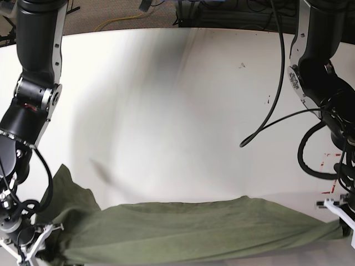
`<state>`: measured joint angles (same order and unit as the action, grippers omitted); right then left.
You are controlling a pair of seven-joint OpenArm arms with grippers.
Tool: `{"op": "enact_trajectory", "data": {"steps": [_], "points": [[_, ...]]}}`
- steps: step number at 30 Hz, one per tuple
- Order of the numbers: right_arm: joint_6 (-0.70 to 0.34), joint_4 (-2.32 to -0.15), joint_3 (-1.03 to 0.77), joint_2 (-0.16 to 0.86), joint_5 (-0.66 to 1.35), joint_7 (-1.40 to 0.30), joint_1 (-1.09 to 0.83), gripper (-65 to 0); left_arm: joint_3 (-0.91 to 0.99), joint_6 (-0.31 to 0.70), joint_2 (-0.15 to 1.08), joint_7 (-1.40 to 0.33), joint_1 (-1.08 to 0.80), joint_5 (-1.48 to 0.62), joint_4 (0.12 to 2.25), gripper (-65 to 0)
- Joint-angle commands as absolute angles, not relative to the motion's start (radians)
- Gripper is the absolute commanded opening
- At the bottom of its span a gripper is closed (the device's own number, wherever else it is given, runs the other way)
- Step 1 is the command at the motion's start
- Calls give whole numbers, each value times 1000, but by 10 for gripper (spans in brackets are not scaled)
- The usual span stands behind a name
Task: Fold the T-shirt properly
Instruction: 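Lift the shirt with both grippers and swing it through the air, then lay the shirt flat, drawing both grippers back apart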
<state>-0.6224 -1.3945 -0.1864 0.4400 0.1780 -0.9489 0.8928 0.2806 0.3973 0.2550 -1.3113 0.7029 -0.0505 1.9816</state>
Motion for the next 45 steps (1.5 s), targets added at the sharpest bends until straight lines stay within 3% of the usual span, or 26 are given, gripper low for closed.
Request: {"op": "enact_trajectory", "data": {"steps": [1, 13, 21, 32, 36, 39, 45], "points": [[-611, -1471, -251, 443, 173, -928, 814, -650, 289, 394, 265, -1300, 661, -31, 1992, -633], [-613, -1626, -495, 288, 173, -926, 289, -650, 357, 395, 265, -1297, 219, -31, 2011, -635], [-694, -1626, -624, 194, 173, -926, 120, -650, 424, 449, 265, -1199, -28, -30, 2009, -635], [-698, -1689, -707, 150, 173, -928, -33, -650, 427, 450, 265, -1047, -277, -25, 1982, -635], [-698, -1696, -728, 148, 173, -928, -84, -525, 427, 450, 263, -997, -346, -25, 1975, -635], [-698, -1696, -733, 147, 173, -928, -116, -392, 427, 450, 263, -952, -386, -25, 1974, -635], [-698, -1750, -734, 147, 174, -928, -163, -225, 427, 450, 263, -946, -398, -25, 1954, -635]]}}
